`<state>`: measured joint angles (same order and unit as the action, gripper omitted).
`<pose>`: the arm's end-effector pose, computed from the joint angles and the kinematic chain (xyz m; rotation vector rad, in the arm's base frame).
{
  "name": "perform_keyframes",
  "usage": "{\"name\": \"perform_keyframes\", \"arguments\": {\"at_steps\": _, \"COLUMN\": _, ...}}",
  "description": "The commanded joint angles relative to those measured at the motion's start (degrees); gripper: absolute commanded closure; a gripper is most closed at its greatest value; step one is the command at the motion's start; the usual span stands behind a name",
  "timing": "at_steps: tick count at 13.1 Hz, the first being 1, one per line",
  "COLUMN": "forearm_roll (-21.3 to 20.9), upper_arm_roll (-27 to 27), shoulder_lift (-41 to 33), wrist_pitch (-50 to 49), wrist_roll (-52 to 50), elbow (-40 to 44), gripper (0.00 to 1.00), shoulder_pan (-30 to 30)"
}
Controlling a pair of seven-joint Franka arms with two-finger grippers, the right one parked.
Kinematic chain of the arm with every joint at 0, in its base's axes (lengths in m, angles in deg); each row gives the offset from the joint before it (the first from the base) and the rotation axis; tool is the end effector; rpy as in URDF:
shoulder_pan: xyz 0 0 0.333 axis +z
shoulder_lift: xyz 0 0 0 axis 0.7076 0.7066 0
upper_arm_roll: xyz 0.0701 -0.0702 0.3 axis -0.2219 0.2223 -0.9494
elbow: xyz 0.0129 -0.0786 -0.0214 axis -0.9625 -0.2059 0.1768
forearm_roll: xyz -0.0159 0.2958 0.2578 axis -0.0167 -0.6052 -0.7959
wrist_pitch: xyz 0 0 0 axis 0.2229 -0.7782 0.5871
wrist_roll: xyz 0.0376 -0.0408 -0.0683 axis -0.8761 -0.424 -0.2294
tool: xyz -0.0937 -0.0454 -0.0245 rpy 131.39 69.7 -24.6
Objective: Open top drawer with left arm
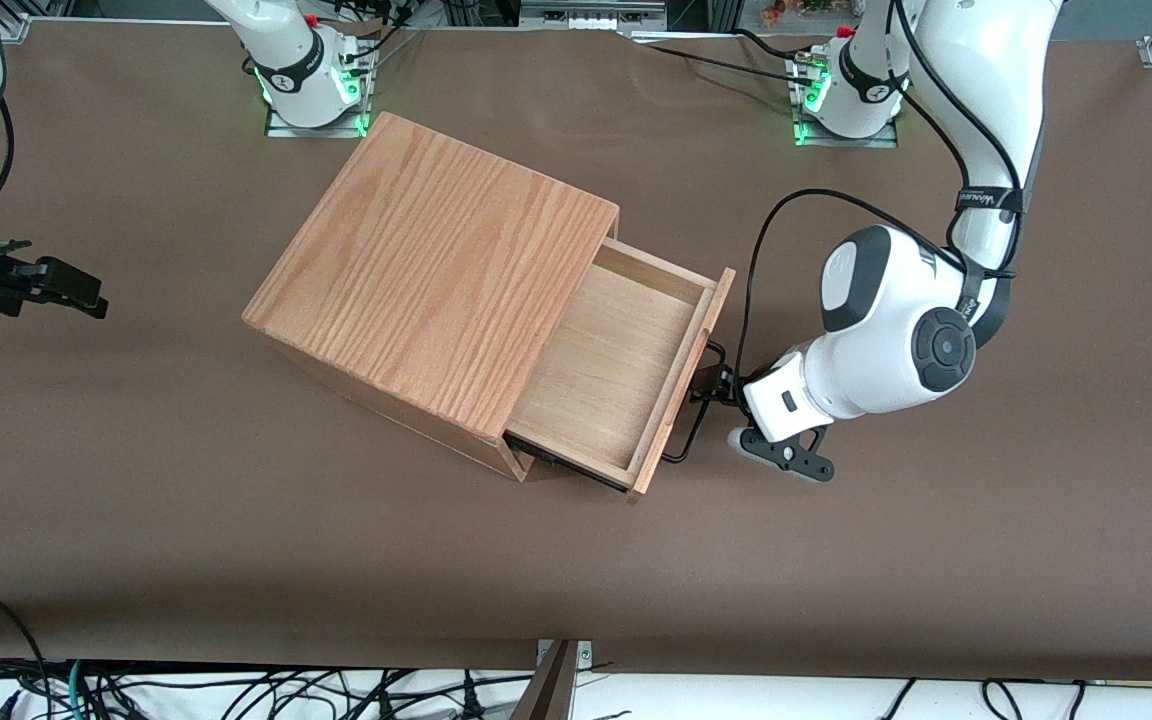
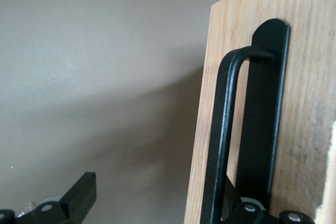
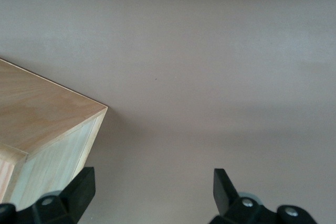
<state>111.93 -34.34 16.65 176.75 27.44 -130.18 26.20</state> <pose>0.6764 -0.2576 0.3635 2.7273 -0.3472 -0.0632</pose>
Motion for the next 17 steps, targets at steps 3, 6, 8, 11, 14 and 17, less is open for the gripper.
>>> {"name": "perform_keyframes", "arguments": {"at_steps": 3, "forearm_roll": 1.6, "upper_arm_roll": 0.1, "shoulder_lift": -1.5, "wrist_pitch": -3.8, "wrist_roll": -0.8, "elbow": 1.6, "gripper": 0.00, "shoulder_pan": 0.8}}
{"name": "perform_keyframes", "arguments": {"at_steps": 6, "forearm_roll": 0.7, "upper_arm_roll": -0.2, "shoulder_lift": -5.4, "wrist_pitch": -8.8, "wrist_roll": -0.8, "elbow": 1.7, "gripper": 0.00, "shoulder_pan": 2.4}}
{"name": "perform_keyframes", "arguments": {"at_steps": 8, "forearm_roll": 0.5, "upper_arm_roll": -0.6, "shoulder_lift": -8.0, "wrist_pitch": -12.1, "wrist_roll": -0.8, "elbow": 1.5, "gripper": 0.00, "shoulder_pan": 2.8}}
{"name": "perform_keyframes", "arguments": {"at_steps": 11, "forearm_roll": -7.6, "upper_arm_roll": -1.0, "shoulder_lift": -12.1, "wrist_pitch": -17.0, "wrist_roll": -0.8, "elbow": 1.6, "gripper": 0.00, "shoulder_pan": 4.4}}
{"name": "perform_keyframes", "arguments": {"at_steps": 14, "forearm_roll": -14.7, "upper_arm_roll": -1.1, "shoulder_lift": -15.9, "wrist_pitch": -20.9, "wrist_roll": -0.8, "elbow": 1.6, "gripper": 0.00, "shoulder_pan": 6.3}}
{"name": "perform_keyframes", "arguments": {"at_steps": 17, "forearm_roll": -22.2, "upper_arm_roll": -1.0, "shoulder_lift": -19.2, "wrist_pitch": -23.6, "wrist_roll": -0.7, "elbow": 1.7, "gripper": 0.00, "shoulder_pan": 8.7}}
